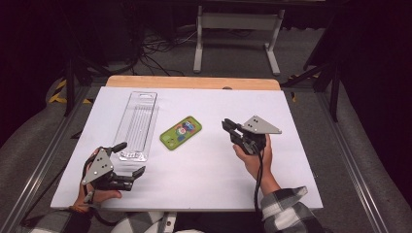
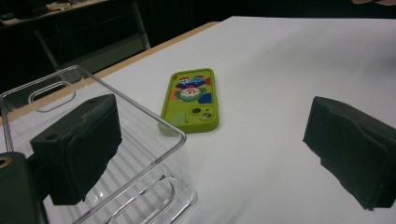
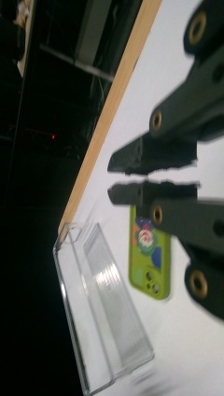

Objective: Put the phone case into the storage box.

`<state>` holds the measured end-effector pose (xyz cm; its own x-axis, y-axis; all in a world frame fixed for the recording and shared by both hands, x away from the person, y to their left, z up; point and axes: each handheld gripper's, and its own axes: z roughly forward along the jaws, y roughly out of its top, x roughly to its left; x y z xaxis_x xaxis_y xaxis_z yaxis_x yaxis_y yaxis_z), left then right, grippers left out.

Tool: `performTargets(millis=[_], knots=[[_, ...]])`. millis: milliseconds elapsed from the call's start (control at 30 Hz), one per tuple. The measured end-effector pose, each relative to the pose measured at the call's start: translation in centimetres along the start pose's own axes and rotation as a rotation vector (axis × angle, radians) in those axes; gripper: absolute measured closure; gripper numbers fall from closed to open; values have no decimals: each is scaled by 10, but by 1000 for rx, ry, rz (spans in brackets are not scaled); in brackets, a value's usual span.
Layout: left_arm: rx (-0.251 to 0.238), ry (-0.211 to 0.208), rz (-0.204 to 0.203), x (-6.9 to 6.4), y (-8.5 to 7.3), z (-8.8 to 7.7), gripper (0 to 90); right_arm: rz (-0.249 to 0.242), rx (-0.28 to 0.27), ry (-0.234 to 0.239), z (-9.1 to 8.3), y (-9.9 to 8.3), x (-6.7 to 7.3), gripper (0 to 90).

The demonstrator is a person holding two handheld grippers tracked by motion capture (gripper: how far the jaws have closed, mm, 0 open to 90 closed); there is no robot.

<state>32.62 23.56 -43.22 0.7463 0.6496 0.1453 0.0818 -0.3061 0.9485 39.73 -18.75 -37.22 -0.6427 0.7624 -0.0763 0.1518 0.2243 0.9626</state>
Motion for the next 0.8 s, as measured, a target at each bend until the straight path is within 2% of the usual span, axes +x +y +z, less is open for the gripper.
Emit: performTargets(millis=[33,100,267,300,500,800], knots=[[-3,1,-2,0,0,0,48,6,5,9,5,2,1,900],[-4,0,-5,0,0,0,48,-22,16,10,14,6,3,900],[0,-3,1,1,-1,0,48,-19,48,39,38,13,7,900],[0,-4,1,1,-1,0,48,-19,48,39,38,13,7,900],[2,-10,-4,0,-1,-1,48,-34,92,51,67,20,7,900],[-3,-6,-9,2,-2,-2,49,-39,124,72,94,24,4,900]])
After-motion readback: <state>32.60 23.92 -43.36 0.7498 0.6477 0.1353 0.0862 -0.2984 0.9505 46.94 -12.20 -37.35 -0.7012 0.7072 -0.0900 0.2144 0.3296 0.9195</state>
